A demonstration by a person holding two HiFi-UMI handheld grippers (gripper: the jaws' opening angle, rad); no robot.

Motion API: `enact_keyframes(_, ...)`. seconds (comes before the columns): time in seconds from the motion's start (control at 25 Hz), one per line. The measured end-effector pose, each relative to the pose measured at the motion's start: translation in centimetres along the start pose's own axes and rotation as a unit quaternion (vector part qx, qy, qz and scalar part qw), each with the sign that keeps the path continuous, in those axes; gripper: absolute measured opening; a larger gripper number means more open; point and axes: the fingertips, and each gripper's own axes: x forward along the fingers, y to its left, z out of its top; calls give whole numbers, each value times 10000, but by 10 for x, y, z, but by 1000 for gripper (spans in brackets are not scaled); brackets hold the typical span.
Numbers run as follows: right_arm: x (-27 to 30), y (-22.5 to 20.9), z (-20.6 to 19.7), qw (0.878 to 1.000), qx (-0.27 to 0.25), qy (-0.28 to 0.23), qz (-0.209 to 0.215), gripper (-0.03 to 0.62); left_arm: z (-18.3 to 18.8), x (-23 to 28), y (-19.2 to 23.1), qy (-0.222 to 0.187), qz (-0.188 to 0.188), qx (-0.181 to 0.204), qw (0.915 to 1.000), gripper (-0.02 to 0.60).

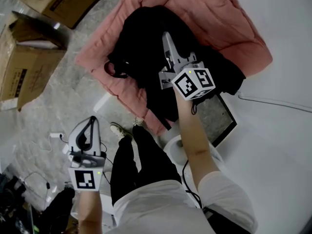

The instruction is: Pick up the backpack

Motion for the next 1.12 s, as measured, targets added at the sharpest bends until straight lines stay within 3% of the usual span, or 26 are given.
enact_keyframes(0.08,-2,-1,2,9999,-116,90,-37,48,1,-1,-1,-14,-10,-1,10000,15)
enact_keyframes(0.28,-8,7,6,9991,-354,246,-18,35,3,-10,0,-39,22,16,10000,15)
enact_keyframes(0.48,-18,15,16,9994,-297,82,-139,32,1,-14,6,-68,70,-3,10000,15)
enact_keyframes(0.76,-23,58,8,9979,-492,332,251,32,-1,-33,24,-103,279,3,9996,15)
enact_keyframes(0.92,-23,81,10,9980,-164,358,488,32,-3,-42,34,-118,377,-34,9992,15)
enact_keyframes(1.12,-25,113,22,9953,609,132,736,32,-4,-53,41,-131,416,16,9990,15)
